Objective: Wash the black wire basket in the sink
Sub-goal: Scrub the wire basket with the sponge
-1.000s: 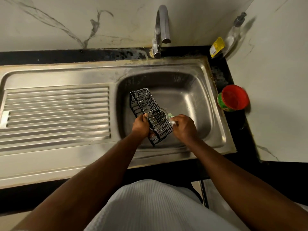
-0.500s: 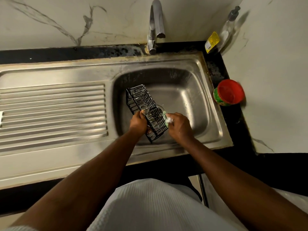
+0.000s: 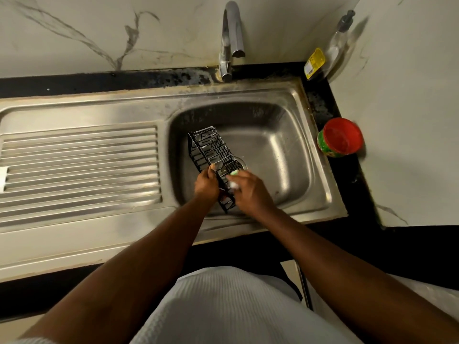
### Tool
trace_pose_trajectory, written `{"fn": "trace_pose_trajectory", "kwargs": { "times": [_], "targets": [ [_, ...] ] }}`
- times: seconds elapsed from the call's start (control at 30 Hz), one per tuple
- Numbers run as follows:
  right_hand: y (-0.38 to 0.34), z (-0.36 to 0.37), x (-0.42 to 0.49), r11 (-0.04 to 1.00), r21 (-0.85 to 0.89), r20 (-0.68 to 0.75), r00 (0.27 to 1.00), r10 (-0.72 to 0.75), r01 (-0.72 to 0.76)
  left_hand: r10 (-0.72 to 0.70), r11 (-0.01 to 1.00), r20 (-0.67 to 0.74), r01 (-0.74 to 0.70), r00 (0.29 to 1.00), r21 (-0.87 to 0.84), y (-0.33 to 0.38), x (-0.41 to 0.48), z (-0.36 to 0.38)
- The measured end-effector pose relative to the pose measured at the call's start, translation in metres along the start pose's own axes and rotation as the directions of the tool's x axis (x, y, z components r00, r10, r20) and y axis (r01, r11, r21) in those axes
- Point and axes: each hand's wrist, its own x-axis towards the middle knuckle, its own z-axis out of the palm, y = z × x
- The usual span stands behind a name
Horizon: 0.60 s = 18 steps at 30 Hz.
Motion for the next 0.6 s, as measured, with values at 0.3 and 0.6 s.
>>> {"fn": "trace_pose_trajectory", "kwargs": {
  "times": [0.3, 0.6],
  "targets": [
    [0.030, -0.034, 0.033, 0.886, 0.200, -0.111, 0.889, 0.445, -0.418, 0.145, 0.892, 0.416, -0.300, 0.898, 0.337, -0.014, -0.013, 0.012],
    [0.059, -0.045, 0.045, 0.486, 0.694, 0.112, 0.746, 0.657, -0.532, 0.268, 0.856, 0.406, -0.410, 0.873, 0.315, 0.002, -0.031, 0.011]
  ]
}}
